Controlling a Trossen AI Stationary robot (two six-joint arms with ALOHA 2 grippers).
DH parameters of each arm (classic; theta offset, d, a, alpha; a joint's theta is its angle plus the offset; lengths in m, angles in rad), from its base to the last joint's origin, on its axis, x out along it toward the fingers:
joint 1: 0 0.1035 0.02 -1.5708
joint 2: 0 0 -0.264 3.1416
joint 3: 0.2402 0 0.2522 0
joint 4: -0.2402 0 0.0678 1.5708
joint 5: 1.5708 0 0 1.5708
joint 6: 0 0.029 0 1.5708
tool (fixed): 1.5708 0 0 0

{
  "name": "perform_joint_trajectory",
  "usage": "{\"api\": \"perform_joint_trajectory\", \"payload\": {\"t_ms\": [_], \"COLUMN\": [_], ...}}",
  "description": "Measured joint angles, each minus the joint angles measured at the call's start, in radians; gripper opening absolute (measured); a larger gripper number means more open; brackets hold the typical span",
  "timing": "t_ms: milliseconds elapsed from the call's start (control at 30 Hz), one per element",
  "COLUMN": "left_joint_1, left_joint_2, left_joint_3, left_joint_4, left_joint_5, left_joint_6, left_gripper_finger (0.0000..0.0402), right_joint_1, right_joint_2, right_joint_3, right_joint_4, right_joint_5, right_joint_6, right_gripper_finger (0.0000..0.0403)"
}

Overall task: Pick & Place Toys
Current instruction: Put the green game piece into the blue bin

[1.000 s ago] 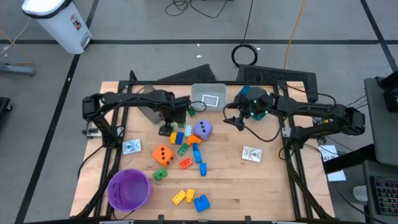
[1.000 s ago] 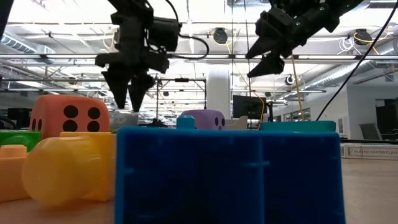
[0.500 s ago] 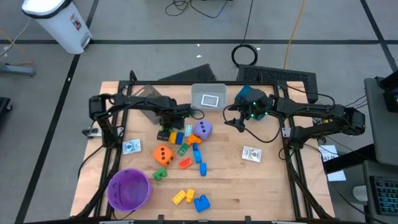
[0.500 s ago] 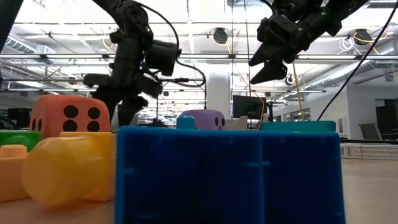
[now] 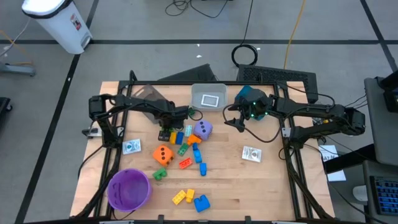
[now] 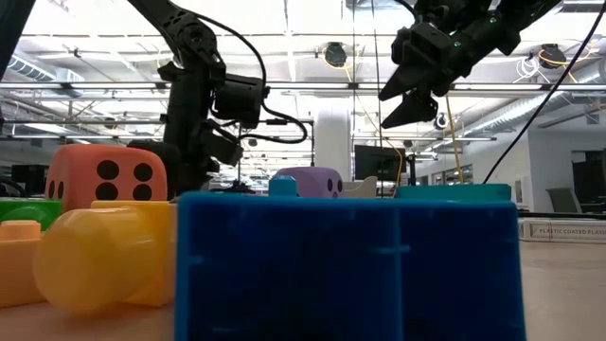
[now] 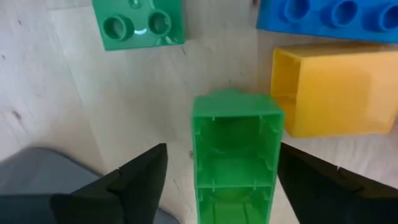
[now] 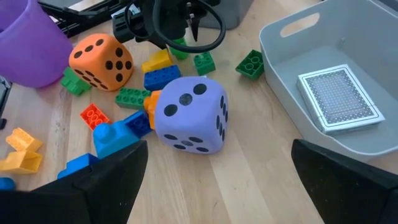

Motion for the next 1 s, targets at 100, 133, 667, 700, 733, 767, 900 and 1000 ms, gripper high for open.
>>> {"api": "perform_joint_trajectory", "payload": {"t_ms": [100, 133, 667, 700, 733, 767, 900, 1000], "left_joint_1": [0.000, 0.000, -0.023, -0.023, -0.023, -0.023, -0.023, -0.023], "left_joint_2": [0.000, 0.000, -0.120, -0.135, -0.143, -0.149, -0.149, -0.145], "left_joint_3": [0.000, 0.000, 0.169, 0.196, 0.230, 0.265, 0.428, 0.514], "left_joint_4": [0.000, 0.000, -0.051, -0.057, -0.056, -0.054, -0.033, 0.063], "left_joint_5": [0.000, 0.000, 0.125, 0.126, 0.125, 0.126, 0.127, 0.142], "left_joint_6": [-0.002, -0.007, -0.146, -0.148, -0.156, -0.166, -0.203, -0.226], "left_gripper_finger": [0.0249, 0.0235, 0.0145, 0.0145, 0.0145, 0.0145, 0.0148, 0.0157], "right_joint_1": [0.000, 0.000, 0.000, 0.000, 0.000, 0.003, 0.016, 0.016], "right_joint_2": [0.000, 0.000, 0.000, 0.000, 0.000, 0.000, 0.000, 0.005], "right_joint_3": [0.000, 0.000, 0.000, 0.000, 0.000, -0.001, -0.001, -0.001], "right_joint_4": [0.000, 0.000, 0.107, 0.132, 0.163, 0.199, 0.360, 0.491], "right_joint_5": [0.000, 0.000, 0.023, 0.023, 0.023, 0.022, 0.020, 0.018], "right_joint_6": [0.003, 0.003, 0.012, 0.017, 0.023, 0.029, 0.030, 0.035], "right_gripper_finger": [0.0391, 0.0391, 0.0391, 0.0391, 0.0391, 0.0391, 0.0391, 0.0391]}}
